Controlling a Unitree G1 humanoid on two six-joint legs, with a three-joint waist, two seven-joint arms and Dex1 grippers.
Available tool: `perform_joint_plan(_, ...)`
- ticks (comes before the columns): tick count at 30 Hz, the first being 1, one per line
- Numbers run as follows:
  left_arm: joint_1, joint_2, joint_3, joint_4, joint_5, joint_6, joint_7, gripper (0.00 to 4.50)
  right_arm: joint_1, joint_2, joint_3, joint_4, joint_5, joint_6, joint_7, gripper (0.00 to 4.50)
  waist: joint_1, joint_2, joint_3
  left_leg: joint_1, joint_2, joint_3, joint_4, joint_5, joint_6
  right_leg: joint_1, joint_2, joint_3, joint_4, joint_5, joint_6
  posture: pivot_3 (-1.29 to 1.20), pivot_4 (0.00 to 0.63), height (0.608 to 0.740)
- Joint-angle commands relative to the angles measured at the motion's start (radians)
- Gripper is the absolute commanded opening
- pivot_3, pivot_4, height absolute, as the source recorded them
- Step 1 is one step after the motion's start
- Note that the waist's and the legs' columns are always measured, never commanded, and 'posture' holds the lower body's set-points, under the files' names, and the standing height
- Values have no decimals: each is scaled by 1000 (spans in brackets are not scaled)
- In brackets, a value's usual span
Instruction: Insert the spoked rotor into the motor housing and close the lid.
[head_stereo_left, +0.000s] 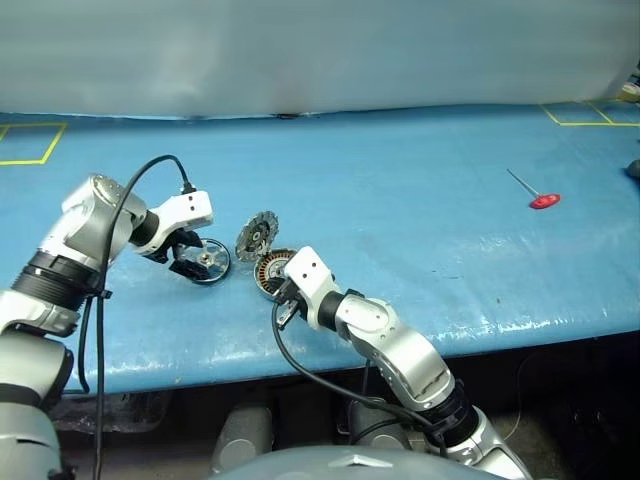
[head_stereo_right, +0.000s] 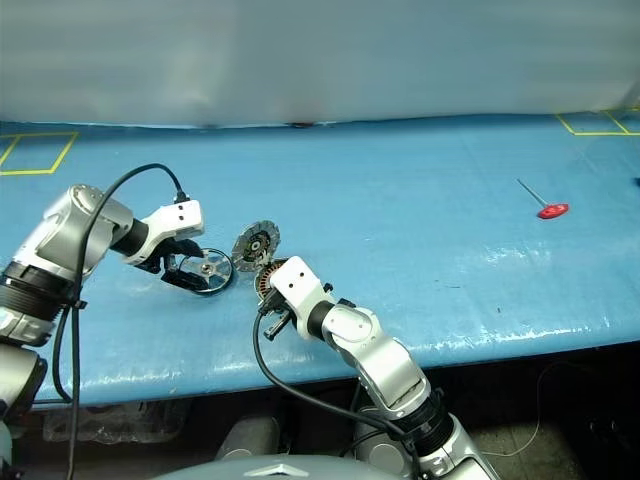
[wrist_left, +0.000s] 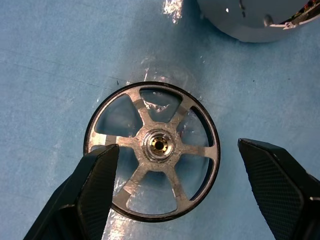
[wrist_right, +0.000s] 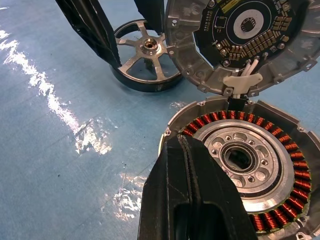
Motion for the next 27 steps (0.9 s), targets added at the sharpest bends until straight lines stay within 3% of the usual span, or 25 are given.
perform_joint_plan(1, -22, 5, 20, -19, 5, 53, 24, 4145, 2, 14, -2, -17, 1, -24, -6, 0, -2, 0, 0, 0, 0, 0, 0, 0, 0, 0, 0, 0, 0, 0, 0, 0, 150, 740)
perform_joint_plan(18, -56, 2, 134, -106, -128, 258, 107, 4145, -4, 17, 7, 2, -11, -39, 6, 0, -1, 0, 0, 0, 0, 0, 0, 0, 0, 0, 0, 0, 0, 0, 0, 0, 150, 740)
perform_joint_plan(27, -50, -6, 113, -87, -146, 314, 185, 4145, -7, 21, 8, 9, -14, -47, 10, 0, -1, 0, 0, 0, 0, 0, 1, 0, 0, 0, 0, 1, 1, 0, 0, 0, 150, 740)
